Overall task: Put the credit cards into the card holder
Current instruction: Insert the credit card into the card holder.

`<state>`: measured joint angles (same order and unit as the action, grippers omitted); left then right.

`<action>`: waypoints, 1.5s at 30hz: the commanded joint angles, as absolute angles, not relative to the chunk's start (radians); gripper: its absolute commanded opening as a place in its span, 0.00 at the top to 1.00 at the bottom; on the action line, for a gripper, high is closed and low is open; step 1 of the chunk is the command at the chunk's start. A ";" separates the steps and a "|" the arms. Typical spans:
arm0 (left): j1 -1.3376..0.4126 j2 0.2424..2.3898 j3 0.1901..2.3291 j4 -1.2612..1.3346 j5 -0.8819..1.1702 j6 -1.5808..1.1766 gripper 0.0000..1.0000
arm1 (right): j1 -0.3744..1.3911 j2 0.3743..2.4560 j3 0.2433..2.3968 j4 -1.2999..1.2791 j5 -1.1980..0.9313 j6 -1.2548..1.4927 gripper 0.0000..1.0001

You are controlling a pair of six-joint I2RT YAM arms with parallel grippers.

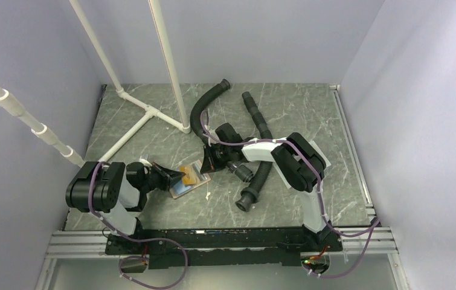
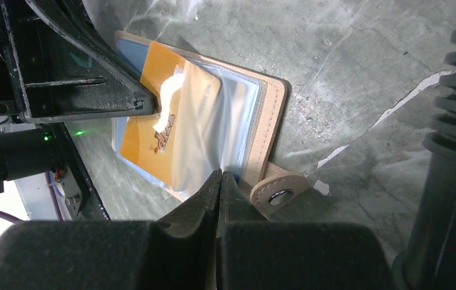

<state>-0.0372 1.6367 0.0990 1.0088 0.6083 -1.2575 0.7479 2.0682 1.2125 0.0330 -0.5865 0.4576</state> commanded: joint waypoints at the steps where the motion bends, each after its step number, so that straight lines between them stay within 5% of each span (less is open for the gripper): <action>1: -0.041 1.576 0.076 0.975 0.506 -1.238 1.00 | 0.776 2.137 1.179 -0.057 -0.539 0.443 1.00; 11: -0.042 1.364 0.087 0.760 0.455 -1.191 1.00 | 0.780 2.145 1.178 -0.050 -0.544 0.449 1.00; 38: -0.046 1.667 0.066 1.144 0.602 -1.149 1.00 | 0.797 2.142 1.179 -0.049 -0.544 0.448 1.00; 45: -0.046 1.478 0.138 0.785 0.594 -0.942 1.00 | 0.797 2.142 1.185 -0.063 -0.544 0.433 1.00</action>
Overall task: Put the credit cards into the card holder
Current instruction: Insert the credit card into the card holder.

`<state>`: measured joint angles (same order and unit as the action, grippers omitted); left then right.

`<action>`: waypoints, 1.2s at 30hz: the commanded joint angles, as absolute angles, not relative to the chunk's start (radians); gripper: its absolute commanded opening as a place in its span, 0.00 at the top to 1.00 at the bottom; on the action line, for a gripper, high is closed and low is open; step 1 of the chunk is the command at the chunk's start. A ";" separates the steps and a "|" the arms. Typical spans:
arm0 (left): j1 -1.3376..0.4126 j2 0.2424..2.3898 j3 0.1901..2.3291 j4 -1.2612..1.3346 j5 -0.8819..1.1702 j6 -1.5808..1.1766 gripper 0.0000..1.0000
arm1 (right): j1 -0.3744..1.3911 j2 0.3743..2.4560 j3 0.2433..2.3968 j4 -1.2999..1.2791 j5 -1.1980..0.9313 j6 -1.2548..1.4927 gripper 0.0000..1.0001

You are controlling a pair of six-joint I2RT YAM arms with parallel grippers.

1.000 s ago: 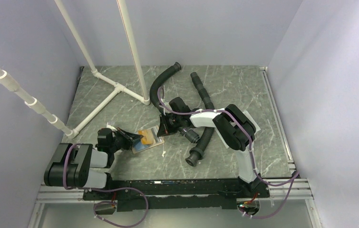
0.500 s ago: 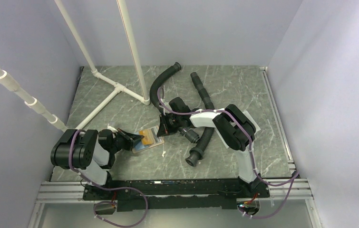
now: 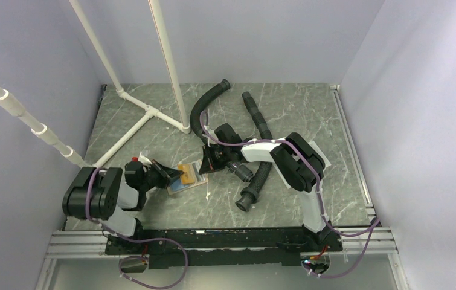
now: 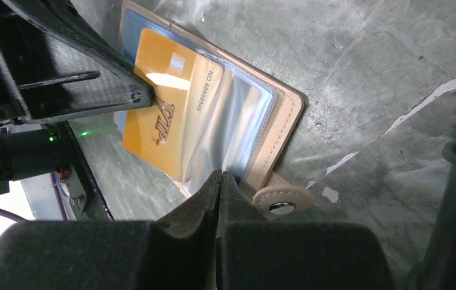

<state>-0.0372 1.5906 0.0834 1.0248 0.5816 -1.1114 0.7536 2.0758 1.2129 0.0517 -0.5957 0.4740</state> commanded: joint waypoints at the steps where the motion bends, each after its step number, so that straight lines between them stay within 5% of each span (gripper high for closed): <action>1: -0.045 1.440 0.149 0.714 0.579 -0.914 1.00 | 0.796 2.145 1.187 -0.063 -0.546 0.433 1.00; 6: -0.043 1.377 0.177 0.594 0.590 -0.887 1.00 | 0.797 2.153 1.190 -0.059 -0.551 0.435 1.00; 15: -0.041 1.759 0.146 1.079 0.727 -1.068 1.00 | 0.799 2.149 1.185 -0.061 -0.557 0.434 1.00; 20: -0.040 1.910 0.134 1.259 0.752 -1.104 1.00 | 0.794 2.111 1.152 -0.065 -0.540 0.430 0.78; 27: -0.033 1.944 0.120 1.272 0.744 -1.086 1.00 | 0.772 2.065 1.126 -0.082 -0.513 0.431 0.72; 36: -0.026 1.698 0.145 0.930 0.677 -0.964 1.00 | 0.795 2.056 1.149 -0.140 -0.387 0.410 0.68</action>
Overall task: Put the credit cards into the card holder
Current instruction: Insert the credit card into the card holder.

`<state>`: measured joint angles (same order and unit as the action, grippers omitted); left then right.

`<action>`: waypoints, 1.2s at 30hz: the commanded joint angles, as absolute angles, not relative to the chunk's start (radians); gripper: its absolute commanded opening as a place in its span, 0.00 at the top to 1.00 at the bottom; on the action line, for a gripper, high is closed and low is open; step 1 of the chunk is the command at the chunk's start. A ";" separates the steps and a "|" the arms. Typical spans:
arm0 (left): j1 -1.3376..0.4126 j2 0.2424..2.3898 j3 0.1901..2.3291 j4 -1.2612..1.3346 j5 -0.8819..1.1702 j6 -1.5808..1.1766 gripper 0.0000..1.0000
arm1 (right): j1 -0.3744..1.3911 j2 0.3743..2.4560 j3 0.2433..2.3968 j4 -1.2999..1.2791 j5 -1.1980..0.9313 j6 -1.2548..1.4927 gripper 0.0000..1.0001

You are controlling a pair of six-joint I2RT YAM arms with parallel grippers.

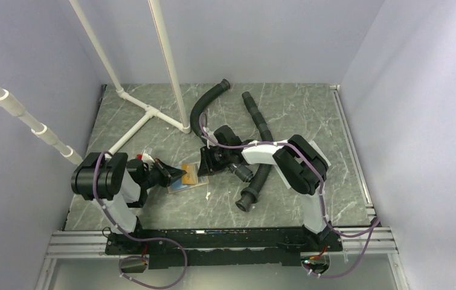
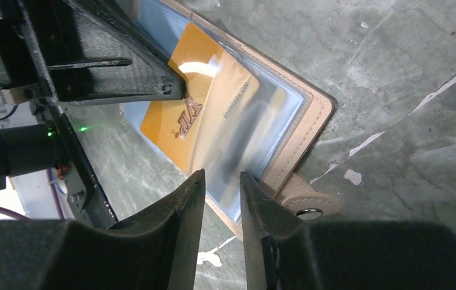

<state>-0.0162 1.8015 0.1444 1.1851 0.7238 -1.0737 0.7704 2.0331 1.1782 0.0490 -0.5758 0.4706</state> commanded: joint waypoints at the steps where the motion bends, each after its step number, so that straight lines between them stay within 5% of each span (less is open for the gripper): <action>1: -0.026 1.659 0.150 0.871 0.662 -0.947 1.00 | 0.809 2.054 1.157 -0.160 -0.339 0.408 0.68; 6: -0.027 1.523 0.185 0.660 0.638 -0.874 1.00 | 0.885 2.063 1.187 -0.226 -0.102 0.402 0.67; 11: -0.027 1.539 0.170 0.716 0.656 -0.878 1.00 | 0.944 2.090 1.216 -0.238 -0.033 0.397 0.75; 20: -0.046 1.542 0.090 0.925 0.583 -0.877 1.00 | 0.957 2.113 1.225 -0.194 -0.141 0.409 0.84; 27: -0.074 1.413 0.122 0.776 0.525 -0.832 1.00 | 0.956 2.112 1.227 -0.183 -0.169 0.416 0.85; 36: -0.077 1.620 0.058 1.136 0.567 -0.974 1.00 | 0.956 2.110 1.215 -0.149 -0.255 0.448 0.86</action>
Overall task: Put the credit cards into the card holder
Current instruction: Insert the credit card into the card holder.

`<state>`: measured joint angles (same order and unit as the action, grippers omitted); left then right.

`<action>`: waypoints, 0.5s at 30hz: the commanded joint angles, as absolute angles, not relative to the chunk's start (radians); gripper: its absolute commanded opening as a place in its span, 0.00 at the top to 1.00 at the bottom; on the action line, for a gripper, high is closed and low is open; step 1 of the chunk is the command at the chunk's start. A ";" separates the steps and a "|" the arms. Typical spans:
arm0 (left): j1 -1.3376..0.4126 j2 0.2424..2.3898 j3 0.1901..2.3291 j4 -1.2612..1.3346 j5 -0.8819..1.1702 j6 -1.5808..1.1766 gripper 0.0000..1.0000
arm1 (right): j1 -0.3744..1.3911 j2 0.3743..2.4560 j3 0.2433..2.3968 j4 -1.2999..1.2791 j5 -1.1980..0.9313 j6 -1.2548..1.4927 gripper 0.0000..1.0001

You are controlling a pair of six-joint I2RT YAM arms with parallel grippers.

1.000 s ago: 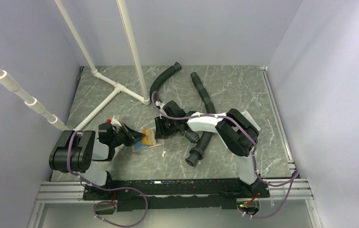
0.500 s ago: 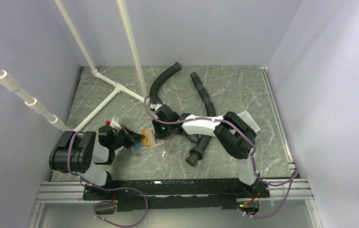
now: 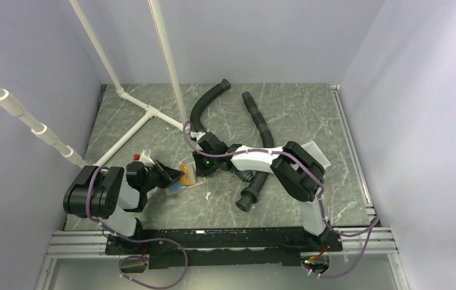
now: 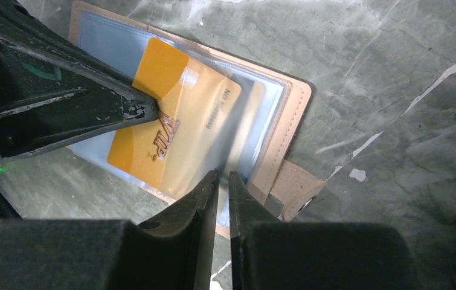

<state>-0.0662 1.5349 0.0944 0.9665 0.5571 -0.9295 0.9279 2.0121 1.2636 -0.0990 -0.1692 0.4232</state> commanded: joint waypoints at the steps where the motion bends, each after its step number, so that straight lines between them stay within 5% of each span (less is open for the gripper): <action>1: -0.078 1.644 0.046 1.197 0.561 -0.991 1.00 | 0.956 2.109 1.210 -0.141 -0.269 0.457 0.86; 11: -0.117 1.870 0.016 1.506 0.539 -1.087 1.00 | 0.911 2.056 1.161 -0.093 -0.384 0.511 0.81; 15: -0.117 1.856 0.031 1.335 0.573 -1.095 0.80 | 0.883 2.001 1.153 -0.147 -0.418 0.437 0.75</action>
